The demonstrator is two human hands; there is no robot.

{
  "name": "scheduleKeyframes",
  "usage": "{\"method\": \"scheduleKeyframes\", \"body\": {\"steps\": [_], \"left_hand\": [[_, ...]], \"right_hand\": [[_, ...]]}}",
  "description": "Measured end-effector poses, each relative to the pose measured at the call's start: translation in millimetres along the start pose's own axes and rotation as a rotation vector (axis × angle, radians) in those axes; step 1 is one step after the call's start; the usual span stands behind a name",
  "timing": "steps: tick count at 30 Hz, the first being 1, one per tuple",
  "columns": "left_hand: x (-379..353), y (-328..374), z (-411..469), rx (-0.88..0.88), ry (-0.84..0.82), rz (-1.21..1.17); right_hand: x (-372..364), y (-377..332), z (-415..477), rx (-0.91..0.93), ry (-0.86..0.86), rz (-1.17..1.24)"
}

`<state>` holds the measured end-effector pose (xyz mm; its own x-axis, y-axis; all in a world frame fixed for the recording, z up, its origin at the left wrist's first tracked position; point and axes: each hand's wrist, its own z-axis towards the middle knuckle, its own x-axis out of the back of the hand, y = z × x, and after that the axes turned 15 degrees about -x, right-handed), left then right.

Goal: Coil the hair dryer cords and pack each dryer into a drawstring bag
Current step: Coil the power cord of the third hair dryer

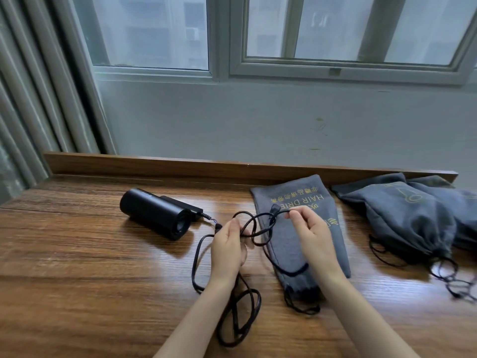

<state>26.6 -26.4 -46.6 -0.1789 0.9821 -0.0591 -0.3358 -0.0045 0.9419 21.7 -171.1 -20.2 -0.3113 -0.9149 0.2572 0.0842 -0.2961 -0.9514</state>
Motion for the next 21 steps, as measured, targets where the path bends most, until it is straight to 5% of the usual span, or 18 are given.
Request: {"method": "scheduleKeyframes", "body": {"steps": [4,9,11,13,17,21], "left_hand": [[2.5,3.6,0.8,-0.014,-0.076,0.062],[5.5,15.0,-0.4,-0.006,-0.105,-0.11],[17.6,16.6,7.4,0.036,0.016,-0.154],[32.7,15.7,14.5,0.036,0.134,-0.152],[26.3,17.6,13.4,-0.055,0.027,-0.107],[40.4,17.4,22.0,0.026,0.268,-0.544]], "right_hand": [[5.8,1.1,8.0,-0.371,-0.018,0.435],[13.9,-0.7,17.2,-0.524,0.023,0.774],[29.2,-1.6,25.9,-0.598,0.113,0.963],[48.1,3.2,34.6,-0.576,0.223,0.962],[50.7,11.3,40.2,-0.538,0.217,0.867],[62.8,19.4,42.7,-0.625,0.279,1.0]]}}
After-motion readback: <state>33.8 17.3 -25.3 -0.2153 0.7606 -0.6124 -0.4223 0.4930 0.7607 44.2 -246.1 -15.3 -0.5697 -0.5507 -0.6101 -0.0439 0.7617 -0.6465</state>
